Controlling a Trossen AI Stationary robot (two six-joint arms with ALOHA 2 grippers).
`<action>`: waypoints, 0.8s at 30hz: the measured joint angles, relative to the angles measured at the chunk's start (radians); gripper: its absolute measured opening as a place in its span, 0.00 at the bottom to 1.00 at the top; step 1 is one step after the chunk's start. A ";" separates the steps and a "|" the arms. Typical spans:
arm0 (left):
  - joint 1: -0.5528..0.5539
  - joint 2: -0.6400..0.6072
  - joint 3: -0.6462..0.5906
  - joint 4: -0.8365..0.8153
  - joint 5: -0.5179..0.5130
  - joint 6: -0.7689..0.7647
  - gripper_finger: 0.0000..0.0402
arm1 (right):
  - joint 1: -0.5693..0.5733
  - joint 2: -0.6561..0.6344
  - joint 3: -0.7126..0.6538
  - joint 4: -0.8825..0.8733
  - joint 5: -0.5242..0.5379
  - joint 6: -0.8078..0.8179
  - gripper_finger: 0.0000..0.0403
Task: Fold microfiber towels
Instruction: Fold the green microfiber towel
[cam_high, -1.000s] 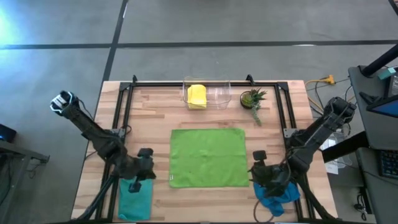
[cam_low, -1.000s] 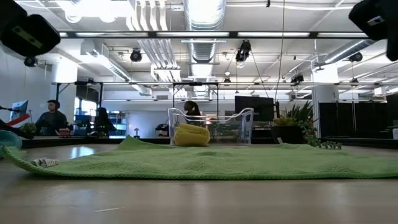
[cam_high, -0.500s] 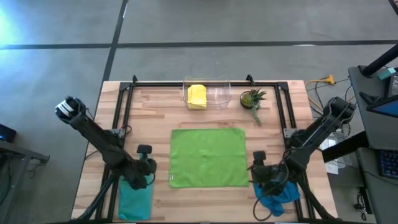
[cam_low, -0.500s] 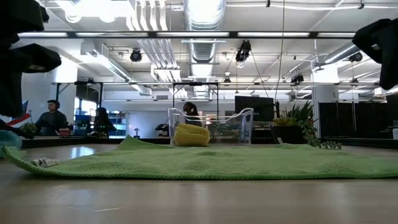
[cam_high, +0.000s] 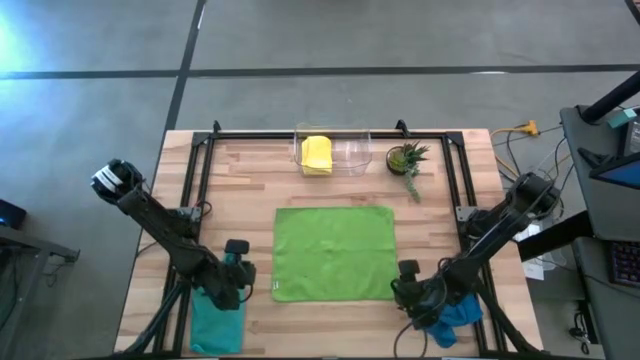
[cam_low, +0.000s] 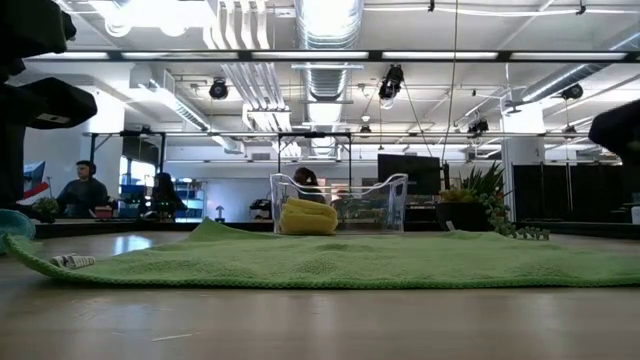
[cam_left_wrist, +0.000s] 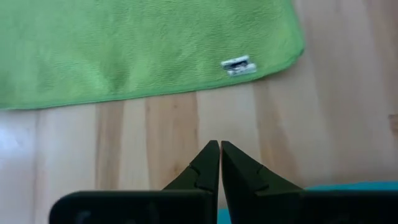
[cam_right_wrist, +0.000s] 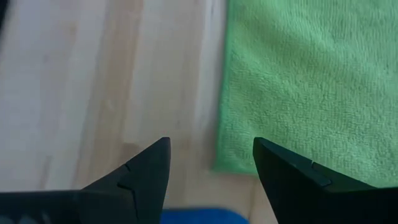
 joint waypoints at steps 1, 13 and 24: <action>0.000 0.000 0.000 0.008 0.012 0.000 0.00 | -0.004 0.012 0.001 0.003 0.000 0.001 0.56; 0.000 0.000 0.000 0.056 0.049 0.000 0.00 | -0.075 0.081 0.009 0.011 -0.095 0.003 0.50; 0.000 0.003 -0.009 0.136 0.089 -0.021 0.00 | -0.081 0.077 0.018 0.003 -0.103 -0.011 0.27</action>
